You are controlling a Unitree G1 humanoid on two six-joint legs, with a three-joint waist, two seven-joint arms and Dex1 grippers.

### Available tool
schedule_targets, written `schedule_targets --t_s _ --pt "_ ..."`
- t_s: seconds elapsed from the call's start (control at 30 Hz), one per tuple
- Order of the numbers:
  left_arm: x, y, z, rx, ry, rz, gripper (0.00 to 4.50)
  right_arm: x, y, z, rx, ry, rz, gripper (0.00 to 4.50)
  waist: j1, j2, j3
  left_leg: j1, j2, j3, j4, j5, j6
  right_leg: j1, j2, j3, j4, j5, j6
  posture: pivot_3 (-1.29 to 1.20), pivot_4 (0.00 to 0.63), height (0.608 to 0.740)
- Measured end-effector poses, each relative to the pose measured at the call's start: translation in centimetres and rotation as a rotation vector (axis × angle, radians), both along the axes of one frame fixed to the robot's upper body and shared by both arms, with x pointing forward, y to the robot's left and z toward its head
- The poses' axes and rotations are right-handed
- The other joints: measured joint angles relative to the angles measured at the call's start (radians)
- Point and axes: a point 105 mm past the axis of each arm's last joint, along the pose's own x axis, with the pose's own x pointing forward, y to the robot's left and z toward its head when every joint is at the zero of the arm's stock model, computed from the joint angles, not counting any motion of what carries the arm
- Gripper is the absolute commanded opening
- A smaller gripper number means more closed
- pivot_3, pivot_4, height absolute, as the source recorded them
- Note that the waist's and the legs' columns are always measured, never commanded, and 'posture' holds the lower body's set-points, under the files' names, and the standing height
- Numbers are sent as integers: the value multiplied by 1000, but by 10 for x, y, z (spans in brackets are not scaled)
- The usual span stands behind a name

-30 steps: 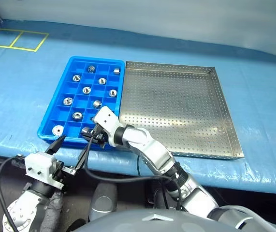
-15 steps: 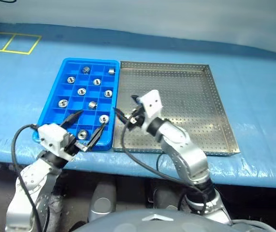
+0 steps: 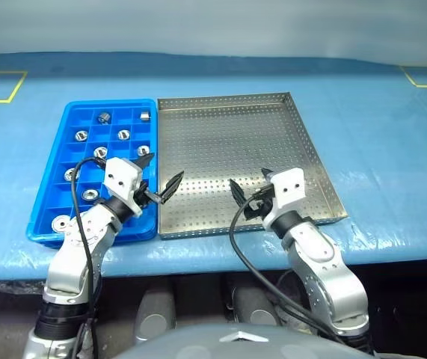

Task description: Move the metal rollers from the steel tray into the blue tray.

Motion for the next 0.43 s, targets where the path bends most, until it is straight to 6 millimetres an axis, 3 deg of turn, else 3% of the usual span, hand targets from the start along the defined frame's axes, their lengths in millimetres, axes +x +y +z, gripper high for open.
schedule_targets --t_s 0.23,0.43 --pt "-3 0 -6 27 28 -29 4500 -5 -3 -2 -17 -18 -10 4301 -15 0 0 2 0 0 0 0 0 1 0 1 1 0 0 -11 150 740" --pt "-7 13 -12 35 50 16 4500 -5 6 0 -27 -35 38 4301 -14 0 0 2 0 0 0 0 0 1 0 1 1 0 0 31 150 740"
